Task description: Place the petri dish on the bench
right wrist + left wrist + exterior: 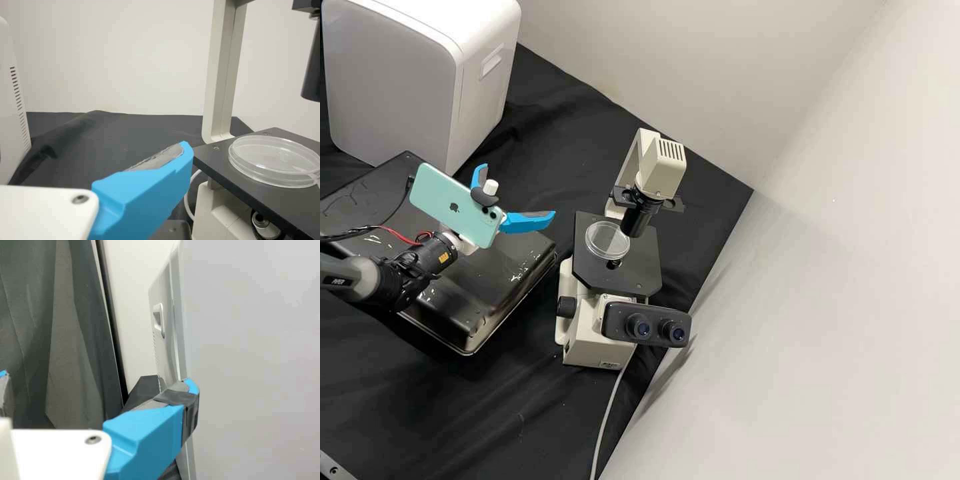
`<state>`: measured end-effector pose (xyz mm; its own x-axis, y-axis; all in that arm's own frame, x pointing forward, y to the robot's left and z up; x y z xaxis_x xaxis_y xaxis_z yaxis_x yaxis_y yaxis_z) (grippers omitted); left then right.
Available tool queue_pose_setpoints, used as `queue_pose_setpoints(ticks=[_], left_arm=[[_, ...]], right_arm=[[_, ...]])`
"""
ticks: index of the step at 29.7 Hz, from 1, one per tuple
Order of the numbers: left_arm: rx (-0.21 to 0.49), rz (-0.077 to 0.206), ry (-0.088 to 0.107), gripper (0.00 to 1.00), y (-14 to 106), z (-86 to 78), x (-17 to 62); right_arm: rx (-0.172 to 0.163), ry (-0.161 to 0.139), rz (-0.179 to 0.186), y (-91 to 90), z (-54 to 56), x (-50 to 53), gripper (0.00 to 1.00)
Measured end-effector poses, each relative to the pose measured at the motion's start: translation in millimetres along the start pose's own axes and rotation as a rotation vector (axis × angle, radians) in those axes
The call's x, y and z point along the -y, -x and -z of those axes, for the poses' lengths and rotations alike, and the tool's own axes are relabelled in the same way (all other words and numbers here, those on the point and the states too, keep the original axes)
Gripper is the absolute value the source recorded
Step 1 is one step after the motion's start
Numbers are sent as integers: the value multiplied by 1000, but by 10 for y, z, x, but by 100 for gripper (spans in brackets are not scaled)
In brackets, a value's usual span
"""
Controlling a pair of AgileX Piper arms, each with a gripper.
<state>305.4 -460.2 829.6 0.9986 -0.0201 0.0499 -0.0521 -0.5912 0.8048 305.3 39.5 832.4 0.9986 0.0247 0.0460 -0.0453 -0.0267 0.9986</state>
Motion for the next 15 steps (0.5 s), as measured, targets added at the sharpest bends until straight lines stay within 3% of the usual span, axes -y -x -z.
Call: queue_pose_setpoints(ticks=[15], left_arm=[[-1,7,0,100,14,3,18]], right_arm=[[0,0,0,0,0,0,100]])
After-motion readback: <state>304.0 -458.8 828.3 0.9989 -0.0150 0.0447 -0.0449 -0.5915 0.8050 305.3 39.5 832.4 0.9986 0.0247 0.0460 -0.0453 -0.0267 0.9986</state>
